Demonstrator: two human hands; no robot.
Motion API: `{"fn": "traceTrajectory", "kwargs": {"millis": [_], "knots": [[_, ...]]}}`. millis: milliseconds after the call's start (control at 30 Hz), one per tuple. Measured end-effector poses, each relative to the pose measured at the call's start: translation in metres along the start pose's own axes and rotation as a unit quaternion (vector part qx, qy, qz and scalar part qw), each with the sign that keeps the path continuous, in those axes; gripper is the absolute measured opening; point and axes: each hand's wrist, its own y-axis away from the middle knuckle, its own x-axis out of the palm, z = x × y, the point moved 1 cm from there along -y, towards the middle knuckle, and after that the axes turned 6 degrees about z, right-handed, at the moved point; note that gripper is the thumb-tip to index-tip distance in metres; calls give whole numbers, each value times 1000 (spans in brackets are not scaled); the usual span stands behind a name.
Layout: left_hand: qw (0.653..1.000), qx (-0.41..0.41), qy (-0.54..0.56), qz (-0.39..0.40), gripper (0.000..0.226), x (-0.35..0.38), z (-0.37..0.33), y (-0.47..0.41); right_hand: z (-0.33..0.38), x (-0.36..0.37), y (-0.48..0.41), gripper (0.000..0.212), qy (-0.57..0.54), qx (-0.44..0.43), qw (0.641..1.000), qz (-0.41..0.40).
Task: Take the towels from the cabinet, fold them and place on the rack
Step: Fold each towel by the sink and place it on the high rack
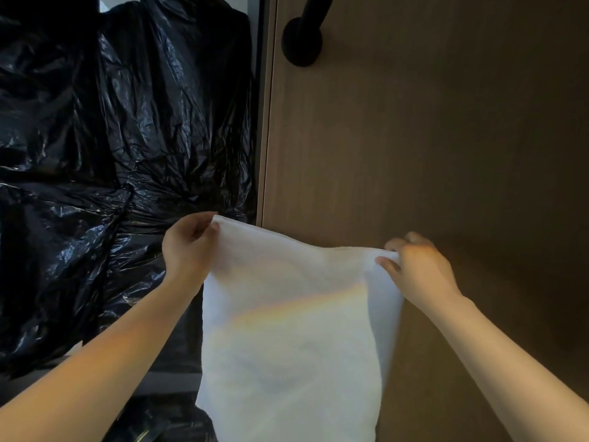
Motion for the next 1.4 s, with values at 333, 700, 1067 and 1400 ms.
{"fn": "traceTrajectory", "kwargs": {"millis": [333,700,1067,1400], "knots": [[993,26,34,108,13,25,-24,46,99,2,20,50,-391,-104,908,113],[982,11,95,160,18,22,-36,68,106,12,20,28,-542,-87,831,90],[976,22,46,213,26,11,-22,89,109,-4,25,20,-501,-89,857,80],[963,53,34,261,6,20,-29,97,113,-15,26,19,-549,-95,827,73]]}}
